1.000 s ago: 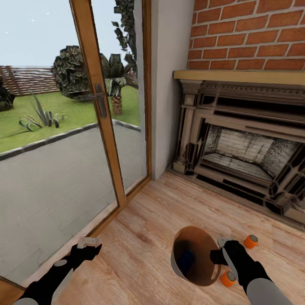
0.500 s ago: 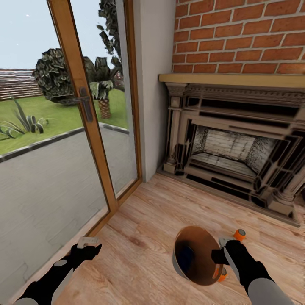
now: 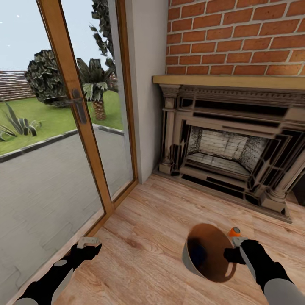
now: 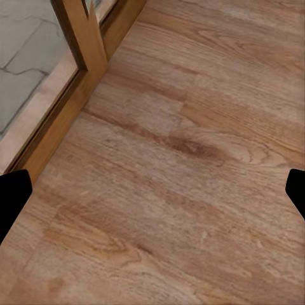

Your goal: Put the three can of soda from the living room inside the tash can in the kitchen.

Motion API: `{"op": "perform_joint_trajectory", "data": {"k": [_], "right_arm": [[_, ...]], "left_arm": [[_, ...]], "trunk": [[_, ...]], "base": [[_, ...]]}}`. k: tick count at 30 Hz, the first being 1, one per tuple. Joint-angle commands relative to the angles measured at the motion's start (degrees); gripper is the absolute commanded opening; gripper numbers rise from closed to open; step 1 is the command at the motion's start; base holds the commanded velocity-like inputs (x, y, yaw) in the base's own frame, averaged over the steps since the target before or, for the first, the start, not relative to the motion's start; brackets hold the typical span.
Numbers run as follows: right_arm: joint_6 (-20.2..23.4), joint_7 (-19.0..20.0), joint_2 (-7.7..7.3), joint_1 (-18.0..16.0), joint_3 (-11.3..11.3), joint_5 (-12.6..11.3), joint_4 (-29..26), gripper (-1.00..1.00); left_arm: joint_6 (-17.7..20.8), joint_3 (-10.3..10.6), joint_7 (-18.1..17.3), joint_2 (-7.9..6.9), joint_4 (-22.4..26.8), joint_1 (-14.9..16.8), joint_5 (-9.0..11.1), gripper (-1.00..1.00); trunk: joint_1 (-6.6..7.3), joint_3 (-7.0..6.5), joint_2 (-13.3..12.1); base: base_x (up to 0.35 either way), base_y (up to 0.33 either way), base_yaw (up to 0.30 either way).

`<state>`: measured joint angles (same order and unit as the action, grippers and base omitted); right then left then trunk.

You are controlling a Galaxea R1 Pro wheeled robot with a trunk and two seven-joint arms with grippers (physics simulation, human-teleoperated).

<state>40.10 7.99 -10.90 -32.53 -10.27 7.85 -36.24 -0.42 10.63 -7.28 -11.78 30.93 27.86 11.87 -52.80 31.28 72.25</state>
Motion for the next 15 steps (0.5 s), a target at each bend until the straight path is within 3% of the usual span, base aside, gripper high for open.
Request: {"op": "perform_joint_trajectory", "data": {"k": [1,3,7,11,15], "right_arm": [[0.07,0.27,-0.41,0.01,0.03,-1.42,0.05,-1.00],[0.07,0.58,-1.73,0.01,-0.03,-1.43,0.04,-1.00],[0.07,7.37,-6.60,0.01,-0.09,-1.43,0.03,-1.00],[0.07,12.25,-8.97,0.01,-0.09,-1.41,0.03,-1.00],[0.09,13.67,-9.57,0.01,-0.05,-1.39,-1.17,-1.00]], "left_arm": [[-0.01,0.00,0.00,0.00,0.00,0.00,0.00,1.00],[-0.01,0.00,-0.01,0.00,0.00,0.00,0.00,1.00],[-0.02,0.01,0.08,0.00,-0.04,0.00,-0.04,1.00],[-0.06,0.03,0.20,0.00,-0.09,0.00,-0.08,1.00],[-0.12,0.06,0.28,0.00,-0.15,0.00,-0.09,1.00]], "trunk": [[0.00,0.00,0.00],[0.00,0.00,0.00],[0.00,0.00,0.00],[0.00,0.00,0.00],[0.00,0.00,0.00]], "base": [[0.000,0.000,-0.005],[0.000,0.000,-0.003],[0.000,0.000,0.000],[0.000,0.000,0.000],[0.000,0.000,0.000]]}}
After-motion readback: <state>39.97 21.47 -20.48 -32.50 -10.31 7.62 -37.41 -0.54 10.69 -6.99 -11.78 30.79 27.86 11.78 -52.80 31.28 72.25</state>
